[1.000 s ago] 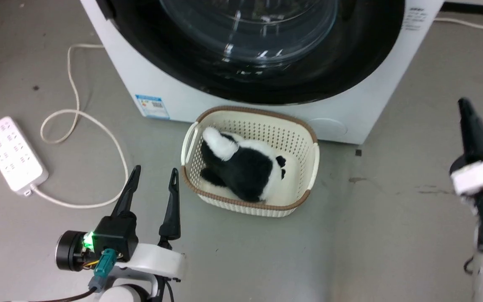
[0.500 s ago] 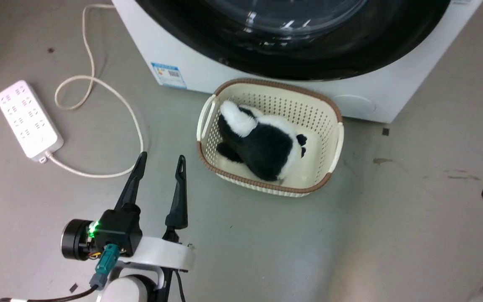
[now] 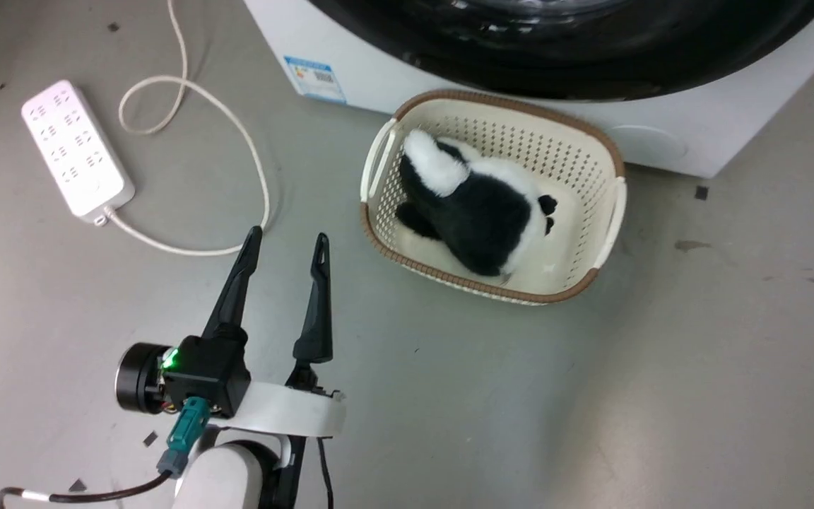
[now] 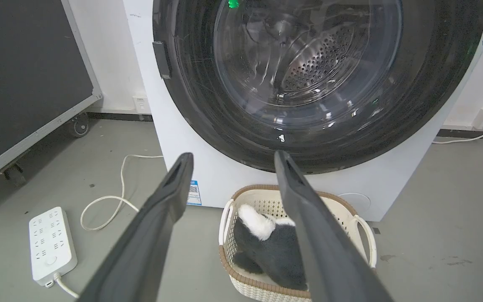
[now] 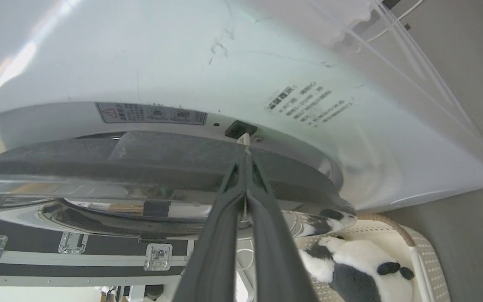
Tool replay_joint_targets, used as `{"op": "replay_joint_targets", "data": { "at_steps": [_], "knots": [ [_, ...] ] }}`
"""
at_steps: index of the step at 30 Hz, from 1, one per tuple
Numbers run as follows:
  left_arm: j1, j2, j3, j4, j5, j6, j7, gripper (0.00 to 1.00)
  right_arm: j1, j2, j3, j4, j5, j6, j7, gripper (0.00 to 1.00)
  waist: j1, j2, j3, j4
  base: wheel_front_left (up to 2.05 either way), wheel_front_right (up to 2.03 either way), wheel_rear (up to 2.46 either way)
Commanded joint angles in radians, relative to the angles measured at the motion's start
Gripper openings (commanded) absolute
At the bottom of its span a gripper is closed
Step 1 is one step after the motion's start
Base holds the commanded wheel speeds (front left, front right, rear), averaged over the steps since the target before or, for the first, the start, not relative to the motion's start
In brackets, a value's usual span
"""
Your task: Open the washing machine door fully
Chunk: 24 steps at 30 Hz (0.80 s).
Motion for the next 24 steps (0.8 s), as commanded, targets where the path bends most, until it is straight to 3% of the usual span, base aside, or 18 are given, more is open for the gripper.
{"op": "replay_joint_targets", "data": {
  "at_steps": [1, 15, 24],
  "knots": [
    [-0.019, 0.002, -0.012, -0.006, -0.007, 0.007, -0.012, 1.00, -0.069, -0.018, -0.051, 0.044, -0.011, 0.000, 0.024, 0.00, -0.0001, 0.0000, 0.018, 0.017, 0.00, 0.00, 0.00],
    [-0.053, 0.002, -0.049, -0.017, -0.026, 0.025, -0.041, 1.00, -0.318, -0.050, -0.302, 0.210, -0.159, 0.000, 0.211, 0.00, -0.0001, 0.0000, 0.086, 0.064, 0.00, 0.00, 0.00],
    [-0.058, 0.002, -0.060, -0.009, -0.032, 0.035, -0.058, 1.00, -0.295, -0.030, -0.401, 0.212, -0.229, -0.001, 0.356, 0.00, -0.0001, 0.0000, 0.053, 0.073, 0.00, 0.00, 0.00]
  ]
}}
